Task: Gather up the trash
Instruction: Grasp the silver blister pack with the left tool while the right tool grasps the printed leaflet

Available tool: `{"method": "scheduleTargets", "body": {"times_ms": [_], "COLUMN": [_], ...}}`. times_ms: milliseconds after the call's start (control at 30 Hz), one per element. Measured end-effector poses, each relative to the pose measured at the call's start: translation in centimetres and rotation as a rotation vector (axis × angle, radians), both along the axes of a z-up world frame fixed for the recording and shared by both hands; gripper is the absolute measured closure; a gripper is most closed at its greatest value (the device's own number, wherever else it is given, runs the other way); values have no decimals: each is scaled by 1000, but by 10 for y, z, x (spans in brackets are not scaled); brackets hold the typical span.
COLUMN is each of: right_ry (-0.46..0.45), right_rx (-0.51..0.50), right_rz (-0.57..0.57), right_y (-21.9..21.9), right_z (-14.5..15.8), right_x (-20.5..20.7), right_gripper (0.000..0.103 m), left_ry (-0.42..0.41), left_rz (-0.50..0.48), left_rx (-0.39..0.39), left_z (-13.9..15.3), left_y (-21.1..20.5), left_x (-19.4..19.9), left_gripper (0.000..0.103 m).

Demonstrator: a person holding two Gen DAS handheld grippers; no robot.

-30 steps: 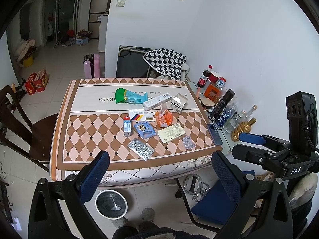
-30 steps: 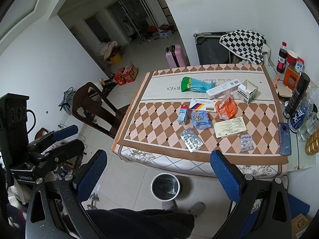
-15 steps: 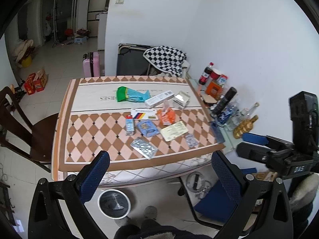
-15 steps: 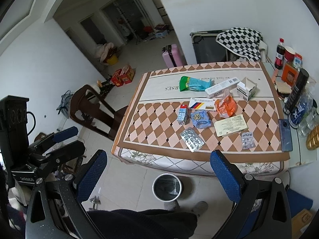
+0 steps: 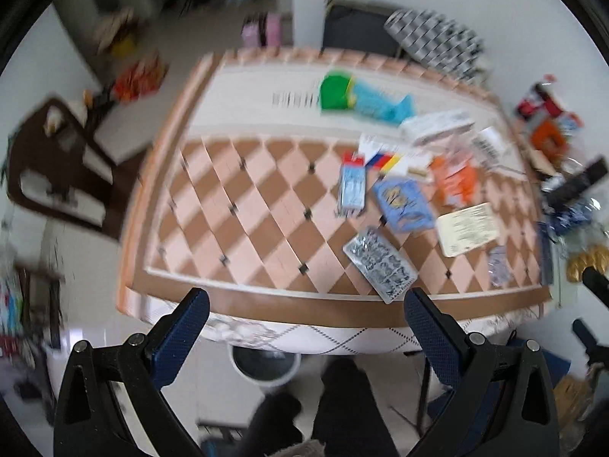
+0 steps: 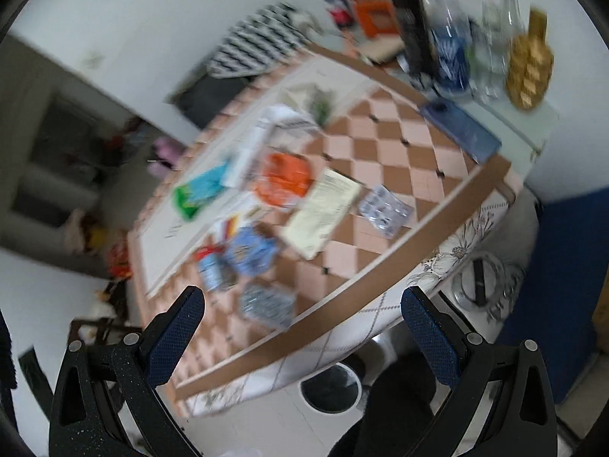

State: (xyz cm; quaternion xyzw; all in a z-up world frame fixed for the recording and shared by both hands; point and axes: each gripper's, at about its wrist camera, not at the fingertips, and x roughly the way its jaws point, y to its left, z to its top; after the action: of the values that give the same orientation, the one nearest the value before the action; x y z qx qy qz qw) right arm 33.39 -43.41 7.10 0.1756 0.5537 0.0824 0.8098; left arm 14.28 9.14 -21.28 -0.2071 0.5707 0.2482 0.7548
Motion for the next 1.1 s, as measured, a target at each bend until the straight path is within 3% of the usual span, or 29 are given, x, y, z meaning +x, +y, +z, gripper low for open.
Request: {"method": "scheduleTargets", "body": {"times_ms": [67,167,267,300,467,600,633,700,800,867,967,1000,1100], "right_ry": [62,149,233,259,372,408,398,369,337,316,350,371,380], "right_rx": [-12,-30,-27,-12,-80,-213,-240,-314,-398,-451,-435,-427,-423], "right_rz": [-27,-63,-99,-107,-86,-54,-29,55,193,267,326,341,344], "right_y": [5,13,23,27,69,97,102,110,116,115,117,119,123], "right_z": [-36,-88,-135,-150,-201,-221,-221,-220,-220,-219,-226,-231,-238], "right_x": [35,85,130,146,191,205,205,206,204,203,204,205,203], "right_gripper": [0,0,1,1,1,2,8,14,15,14,13,13,13], "left_ry": [61,168,241,268,322,311,298,280,298,321,363,382,380], "left_rz": [53,146,191,207,316,357,361,368,369,371,366,360,331], "left_rx": [-43,-170,-214,-217,-270,-337,-360,-420,-453,-462,-425,-394,-359], "left_z": [-28,-86,-123,-132,-149,-153,-155,-157,-162,-169,-168,-167,-149], "left_y": [1,4,4,5,17,15,13,5,-11,-18,-34,-38,-48], "left_x": [16,44,61,64,56,63,66,76,93,103,119,123,136], "left_gripper": [0,1,11,16,16,16,17,16,16,17,17,23,30]}}
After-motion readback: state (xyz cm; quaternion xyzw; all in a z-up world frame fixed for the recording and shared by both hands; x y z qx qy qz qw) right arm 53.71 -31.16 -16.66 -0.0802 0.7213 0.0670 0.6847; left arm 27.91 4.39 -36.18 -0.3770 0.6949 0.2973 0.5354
